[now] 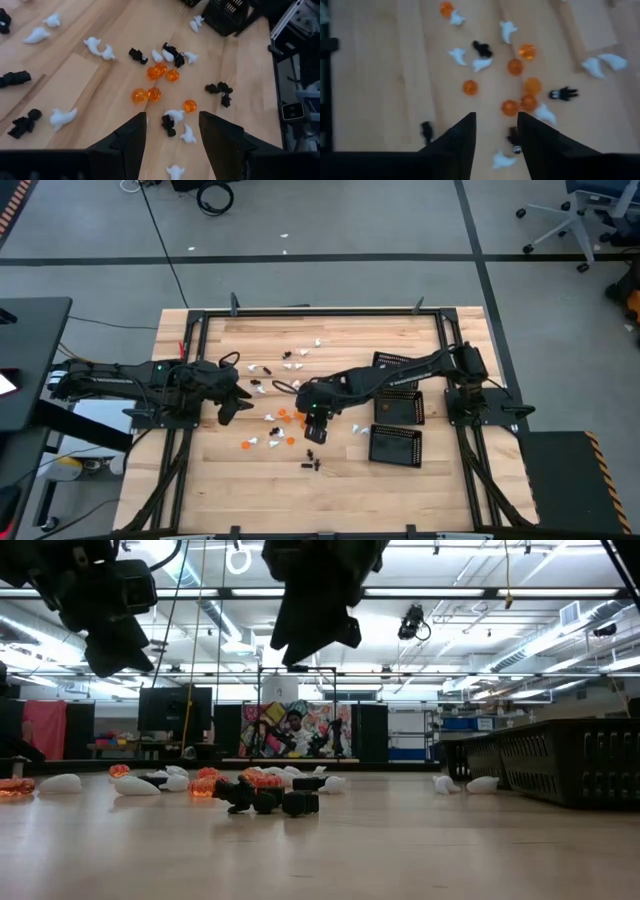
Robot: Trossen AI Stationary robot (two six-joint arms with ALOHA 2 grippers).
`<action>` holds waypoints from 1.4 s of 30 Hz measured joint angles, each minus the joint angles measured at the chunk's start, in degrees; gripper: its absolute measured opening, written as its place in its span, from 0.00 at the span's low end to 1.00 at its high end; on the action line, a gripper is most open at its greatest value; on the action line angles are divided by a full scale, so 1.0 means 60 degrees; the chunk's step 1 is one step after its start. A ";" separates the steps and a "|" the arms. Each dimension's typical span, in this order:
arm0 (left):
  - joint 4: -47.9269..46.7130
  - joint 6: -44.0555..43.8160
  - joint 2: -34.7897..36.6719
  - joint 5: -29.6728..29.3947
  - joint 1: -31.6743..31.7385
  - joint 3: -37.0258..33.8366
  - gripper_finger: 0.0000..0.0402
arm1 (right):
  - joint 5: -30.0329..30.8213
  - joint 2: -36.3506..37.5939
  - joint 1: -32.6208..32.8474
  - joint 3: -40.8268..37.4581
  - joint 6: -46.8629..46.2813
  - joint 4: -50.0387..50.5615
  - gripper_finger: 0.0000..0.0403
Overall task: Sort Halloween decoration
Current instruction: Put the white ghost toy into the top black bin
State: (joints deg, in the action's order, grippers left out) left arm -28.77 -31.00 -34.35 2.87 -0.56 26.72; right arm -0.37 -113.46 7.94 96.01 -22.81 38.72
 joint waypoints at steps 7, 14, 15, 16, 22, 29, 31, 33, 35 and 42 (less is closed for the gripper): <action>0.0222 -0.0073 -0.0004 0.0359 0.0000 0.0000 0.48 | 0.0633 0.0104 0.0473 0.0003 -0.0626 0.0331 0.52; 0.1004 0.0109 -0.0004 0.1211 -0.0011 0.0000 0.48 | 0.1061 0.0053 0.1329 0.0003 -0.1341 0.0833 0.55; 0.1086 0.0111 -0.0004 0.1266 -0.0011 0.0000 0.48 | 0.1077 0.0074 0.1445 0.0003 -0.1401 0.1002 0.55; 0.1140 0.0113 -0.0004 0.1321 -0.0011 0.0000 0.48 | 0.1115 0.0089 0.1547 0.0003 -0.1420 0.1179 0.55; 0.1129 0.0117 -0.0033 0.1193 -0.0010 0.0000 0.48 | 0.1934 0.0126 0.2185 -0.0340 -0.1430 0.1118 0.55; 0.1348 -0.0354 -0.0071 -0.0155 -0.0007 0.0000 0.48 | 0.2302 0.0123 0.1943 -0.2148 -0.1342 -0.0584 0.55; 0.1454 -0.0864 -0.0106 -0.0342 -0.0007 0.0000 0.48 | 0.2221 0.0123 0.1787 -0.2604 -0.0987 -0.1361 0.55; 0.1614 -0.1328 -0.0207 -0.0372 -0.0007 0.0000 0.48 | 0.2165 0.0123 0.1593 -0.3001 -0.0728 -0.1886 0.55; 0.1562 -0.1827 -0.0288 -0.0373 -0.0007 0.0000 0.48 | 0.2178 0.0116 0.1365 -0.3288 -0.0823 -0.2121 0.55; 0.2104 -0.2502 -0.0706 -0.0386 -0.0007 0.0000 0.48 | 0.2196 0.0115 0.0886 -0.3432 0.0178 -0.3131 0.51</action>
State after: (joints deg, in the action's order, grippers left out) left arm -16.15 -46.02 -38.58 0.56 -0.60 26.72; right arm 12.81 -112.77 13.26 75.42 -21.75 19.93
